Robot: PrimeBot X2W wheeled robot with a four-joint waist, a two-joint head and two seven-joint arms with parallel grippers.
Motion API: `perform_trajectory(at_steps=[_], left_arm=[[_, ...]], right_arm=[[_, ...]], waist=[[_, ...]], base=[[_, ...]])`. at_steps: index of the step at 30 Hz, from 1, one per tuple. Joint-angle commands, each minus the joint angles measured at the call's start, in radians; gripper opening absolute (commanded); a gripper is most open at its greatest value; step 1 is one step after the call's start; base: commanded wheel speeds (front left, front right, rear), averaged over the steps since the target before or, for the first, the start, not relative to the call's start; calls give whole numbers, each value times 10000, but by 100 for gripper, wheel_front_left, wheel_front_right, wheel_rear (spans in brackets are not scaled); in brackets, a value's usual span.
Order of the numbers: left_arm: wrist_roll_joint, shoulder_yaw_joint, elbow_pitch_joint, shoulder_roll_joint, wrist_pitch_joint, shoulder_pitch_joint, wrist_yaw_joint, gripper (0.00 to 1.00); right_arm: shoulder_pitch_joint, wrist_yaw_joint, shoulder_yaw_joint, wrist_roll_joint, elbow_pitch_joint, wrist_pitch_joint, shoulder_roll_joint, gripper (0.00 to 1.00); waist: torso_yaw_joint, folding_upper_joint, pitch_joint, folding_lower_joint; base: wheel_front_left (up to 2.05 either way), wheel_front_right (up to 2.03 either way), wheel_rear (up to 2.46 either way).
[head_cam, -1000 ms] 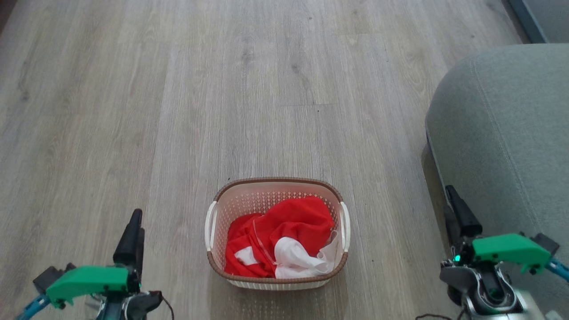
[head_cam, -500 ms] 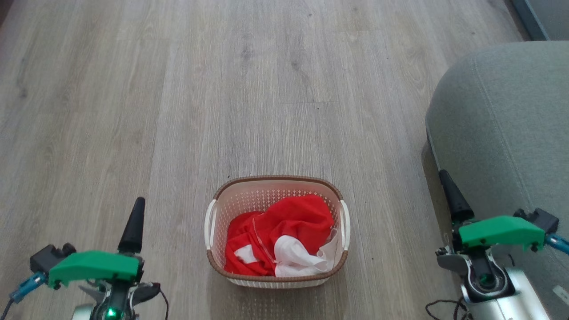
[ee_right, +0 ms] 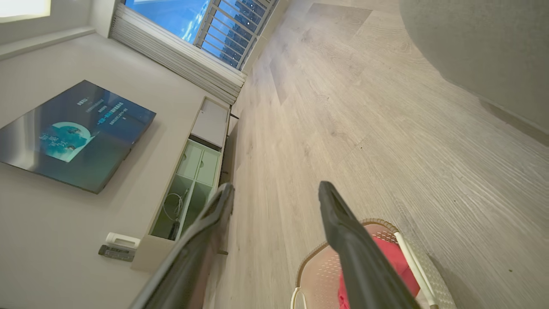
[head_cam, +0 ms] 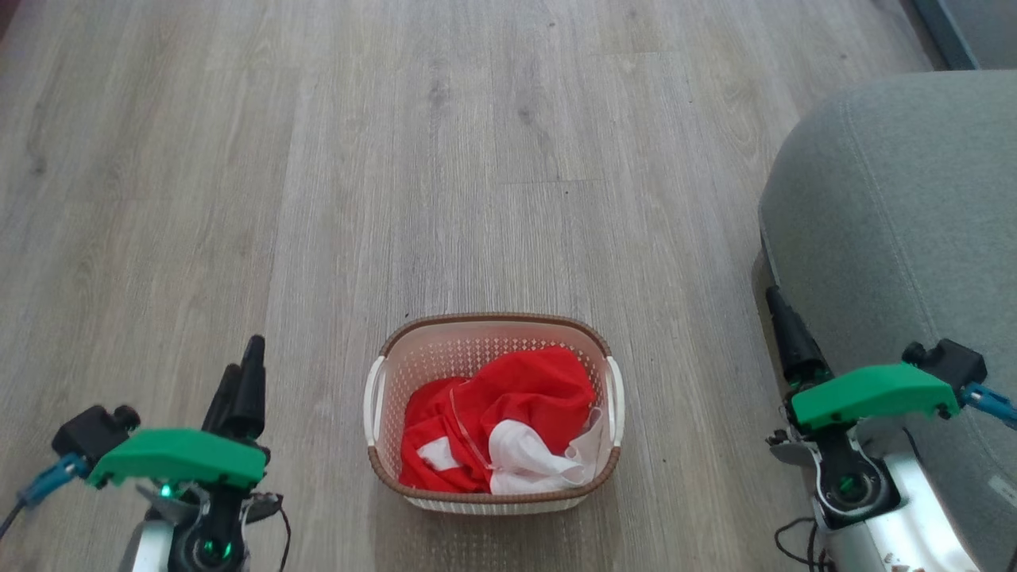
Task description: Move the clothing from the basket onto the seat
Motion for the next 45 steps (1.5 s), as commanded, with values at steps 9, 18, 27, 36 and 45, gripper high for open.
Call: perform_trajectory(at_steps=[9,18,27,36,45], left_arm=[[1456,2,-458,329,-341,-775,-9,100],[2581,74,-438,339,-603,-1063,-10,100],[3636,87,-274,374,-867,-1429,-11,100],[4648,154,-194,420,-1130,-1692,-13,100],[5827,227,-213,443,-1393,-1981,-14,100]], right_arm=[[-913,0,334,-1325,-139,-400,-256,100],[-1348,0,594,-2325,82,-665,-288,100],[-1837,0,882,-3228,375,-930,-326,100],[-2217,0,1099,-4202,484,-1196,-392,100],[-2595,0,1336,-5169,701,-1460,-420,100]], waist=[[-7,0,19,-1],[-34,0,113,-1],[-46,0,200,-1],[-78,0,272,-1],[-127,0,350,-1]], base=[[0,0,0],[0,0,0],[0,0,0],[0,0,0],[0,0,0]])
